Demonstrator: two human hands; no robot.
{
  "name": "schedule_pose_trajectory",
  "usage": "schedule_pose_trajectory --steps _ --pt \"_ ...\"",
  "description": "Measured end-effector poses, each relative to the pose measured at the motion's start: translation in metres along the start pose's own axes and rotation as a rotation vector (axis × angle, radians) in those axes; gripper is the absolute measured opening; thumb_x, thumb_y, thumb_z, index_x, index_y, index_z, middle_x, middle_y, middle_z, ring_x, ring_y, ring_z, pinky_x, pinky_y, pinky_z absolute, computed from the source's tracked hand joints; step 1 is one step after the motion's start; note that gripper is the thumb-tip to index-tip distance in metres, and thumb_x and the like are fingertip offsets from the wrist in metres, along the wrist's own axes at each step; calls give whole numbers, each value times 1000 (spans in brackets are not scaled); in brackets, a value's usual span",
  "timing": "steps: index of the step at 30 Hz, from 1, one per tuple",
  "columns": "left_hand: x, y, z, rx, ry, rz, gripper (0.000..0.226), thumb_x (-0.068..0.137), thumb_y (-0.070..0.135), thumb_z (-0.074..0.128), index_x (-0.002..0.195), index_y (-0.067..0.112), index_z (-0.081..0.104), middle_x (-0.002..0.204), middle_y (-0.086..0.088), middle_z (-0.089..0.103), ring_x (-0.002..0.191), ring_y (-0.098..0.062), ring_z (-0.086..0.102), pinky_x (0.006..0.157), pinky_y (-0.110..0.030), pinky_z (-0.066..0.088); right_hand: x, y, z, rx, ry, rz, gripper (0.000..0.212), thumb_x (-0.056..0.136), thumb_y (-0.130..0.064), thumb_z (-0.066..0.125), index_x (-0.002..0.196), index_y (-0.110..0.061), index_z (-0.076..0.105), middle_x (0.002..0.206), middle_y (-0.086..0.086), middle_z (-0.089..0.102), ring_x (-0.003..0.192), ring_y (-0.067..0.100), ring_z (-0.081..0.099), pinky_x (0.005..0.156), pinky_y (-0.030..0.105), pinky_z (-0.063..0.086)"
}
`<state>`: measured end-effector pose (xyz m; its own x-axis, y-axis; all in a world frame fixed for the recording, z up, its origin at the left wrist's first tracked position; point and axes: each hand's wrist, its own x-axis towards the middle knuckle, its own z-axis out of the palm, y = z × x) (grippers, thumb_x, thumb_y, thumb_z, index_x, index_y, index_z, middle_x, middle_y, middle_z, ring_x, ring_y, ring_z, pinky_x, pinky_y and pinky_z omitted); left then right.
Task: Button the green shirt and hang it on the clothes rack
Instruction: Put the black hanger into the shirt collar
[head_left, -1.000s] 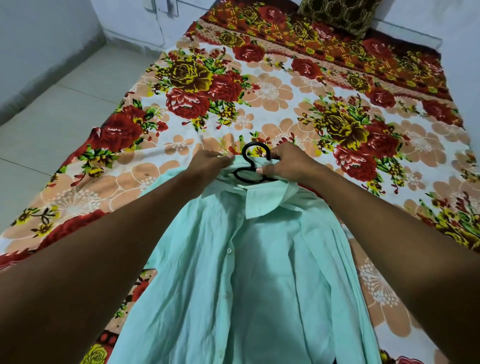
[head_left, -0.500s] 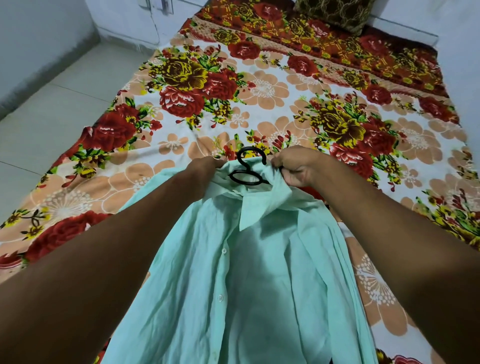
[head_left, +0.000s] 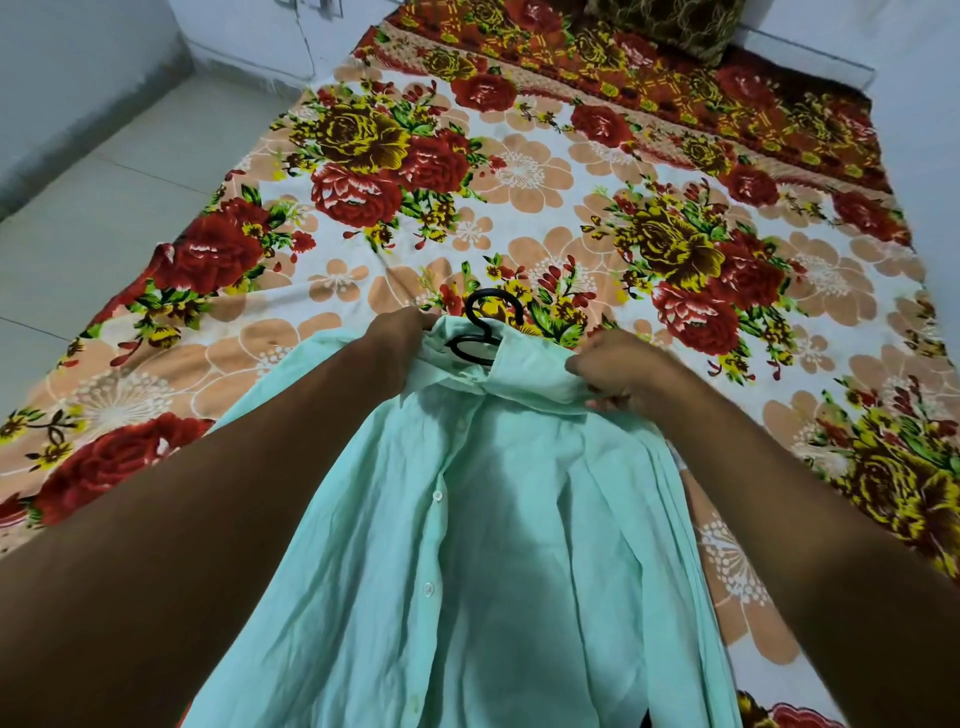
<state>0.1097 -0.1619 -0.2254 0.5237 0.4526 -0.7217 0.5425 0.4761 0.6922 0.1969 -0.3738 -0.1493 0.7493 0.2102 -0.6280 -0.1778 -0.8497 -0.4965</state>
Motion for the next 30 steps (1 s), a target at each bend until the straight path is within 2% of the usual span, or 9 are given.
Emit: schedule_pose_trajectory --steps 4,8,16,18,21,23,26,28,30 --pt "2 -2 2 -19 21 5 17 92 24 68 96 7 71 97 -14 74 72 -27 68 78 -37 59 -13 20 26 441 -15 56 9 98 -7 60 90 -6 64 101 12 68 84 20 66 62 29 61" --pt "3 -3 4 -20 45 10 14 92 21 66 96 9 71 90 -12 71 66 -22 65 74 -34 56 -12 29 52 1089 78 96 28 94 13 56 118 4 66 106 14 69 100 28 68 75 31 61" --pt "3 -3 4 -28 59 27 14 90 24 67 88 10 69 86 -10 69 64 -23 63 86 -42 58 -16 36 60 1593 -61 -6 18 100 7 50 105 0 66 88 12 78 76 19 77 79 36 62" --pt "3 -2 4 -27 68 22 20 90 26 66 99 9 72 87 -10 71 65 -23 64 90 -44 58 -15 43 55 1612 -118 23 21 101 5 48 94 1 68 82 13 78 76 22 76 89 37 59" --pt "2 -1 5 -31 69 25 22 92 24 63 104 8 71 83 -9 69 62 -22 61 82 -40 60 -14 47 52 1378 -135 62 27 102 4 40 107 2 67 106 19 74 106 31 69 114 44 44" --pt "-1 0 7 -28 81 33 19 93 23 63 103 8 71 89 -10 71 70 -26 66 88 -44 60 -13 44 50 1183 -81 -9 29 101 8 37 109 1 64 120 25 66 115 36 63 113 50 43" --pt "-4 0 8 -29 92 37 21 93 23 63 104 7 72 100 -13 74 88 -32 71 92 -47 60 -18 41 46 880 17 -187 16 102 -11 57 95 -7 70 112 22 73 104 33 70 106 48 51" --pt "0 -1 7 -19 86 31 26 92 25 64 107 6 73 101 -13 76 90 -32 73 94 -49 59 -16 46 43 645 119 -261 23 98 -28 66 91 -8 75 109 22 73 103 29 71 101 44 52" --pt "4 -3 5 -11 83 25 29 89 27 66 108 6 73 103 -14 77 92 -32 74 94 -52 59 -13 50 41 637 169 -256 22 99 -27 65 88 -10 76 99 15 77 92 18 70 89 34 55"
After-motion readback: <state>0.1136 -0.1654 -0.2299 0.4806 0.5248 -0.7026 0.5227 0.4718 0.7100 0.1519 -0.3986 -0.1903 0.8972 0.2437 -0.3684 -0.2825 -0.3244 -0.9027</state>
